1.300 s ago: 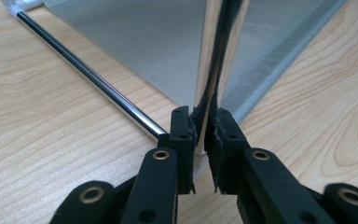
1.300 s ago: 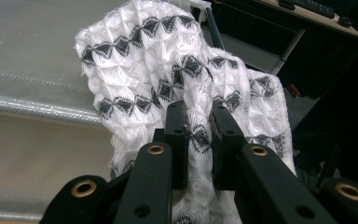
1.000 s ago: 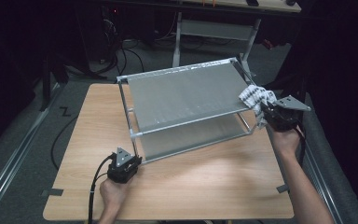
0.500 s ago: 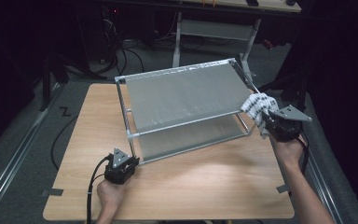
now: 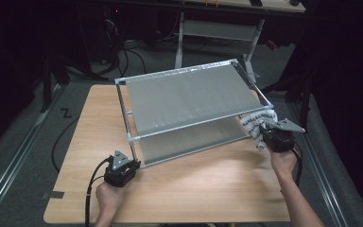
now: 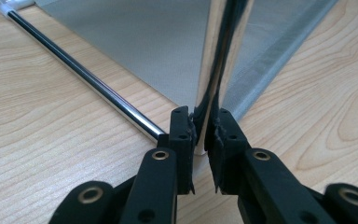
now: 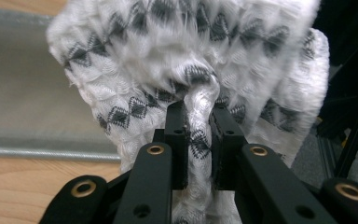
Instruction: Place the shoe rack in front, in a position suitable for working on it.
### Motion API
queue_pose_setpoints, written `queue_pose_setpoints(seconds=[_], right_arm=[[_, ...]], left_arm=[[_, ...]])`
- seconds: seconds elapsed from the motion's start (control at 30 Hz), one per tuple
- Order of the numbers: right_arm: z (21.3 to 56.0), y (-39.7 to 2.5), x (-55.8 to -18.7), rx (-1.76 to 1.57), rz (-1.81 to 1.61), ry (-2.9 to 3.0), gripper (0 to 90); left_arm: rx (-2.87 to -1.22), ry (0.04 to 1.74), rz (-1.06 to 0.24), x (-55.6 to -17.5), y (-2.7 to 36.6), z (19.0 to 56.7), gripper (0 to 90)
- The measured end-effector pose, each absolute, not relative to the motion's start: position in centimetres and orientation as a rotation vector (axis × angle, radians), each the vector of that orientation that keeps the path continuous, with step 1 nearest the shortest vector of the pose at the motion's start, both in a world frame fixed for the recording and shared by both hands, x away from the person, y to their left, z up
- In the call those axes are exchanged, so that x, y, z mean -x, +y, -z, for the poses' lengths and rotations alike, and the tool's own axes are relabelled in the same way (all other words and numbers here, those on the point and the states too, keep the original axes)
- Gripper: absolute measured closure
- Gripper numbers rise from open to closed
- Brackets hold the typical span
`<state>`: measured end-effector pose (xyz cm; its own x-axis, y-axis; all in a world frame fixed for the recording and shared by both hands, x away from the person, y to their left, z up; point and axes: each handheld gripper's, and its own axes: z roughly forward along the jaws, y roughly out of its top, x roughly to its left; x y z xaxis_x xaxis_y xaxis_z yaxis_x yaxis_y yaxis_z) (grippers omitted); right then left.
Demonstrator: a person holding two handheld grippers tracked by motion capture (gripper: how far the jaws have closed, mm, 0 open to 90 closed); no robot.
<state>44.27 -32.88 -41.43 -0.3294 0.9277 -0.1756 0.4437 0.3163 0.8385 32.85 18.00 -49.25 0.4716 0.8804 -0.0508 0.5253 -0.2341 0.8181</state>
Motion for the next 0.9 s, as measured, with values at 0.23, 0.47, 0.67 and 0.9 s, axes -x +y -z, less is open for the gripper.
queue_pose_setpoints(seconds=[0.23, 0.47, 0.67, 0.9], right_arm=[[44.9, -33.3, -46.3, -1.347, -0.888, 1.984, 81.4], [47.6, -33.3, -47.2, -1.426, -0.846, 2.031, 81.4], [48.4, -33.8, -47.7, -1.489, -0.890, 2.031, 81.4], [46.0, -33.9, -47.6, -1.438, -0.925, 1.988, 81.1]], left_arm=[[-1.904, 1.145, -0.542, -32.7, 18.3, 49.4, 80.0], [-1.898, 1.139, -0.544, -32.6, 18.4, 49.5, 80.0], [-1.878, 1.111, -0.548, -32.3, 18.7, 49.8, 80.1], [-1.892, 1.102, -0.547, -32.2, 18.6, 49.8, 80.3]])
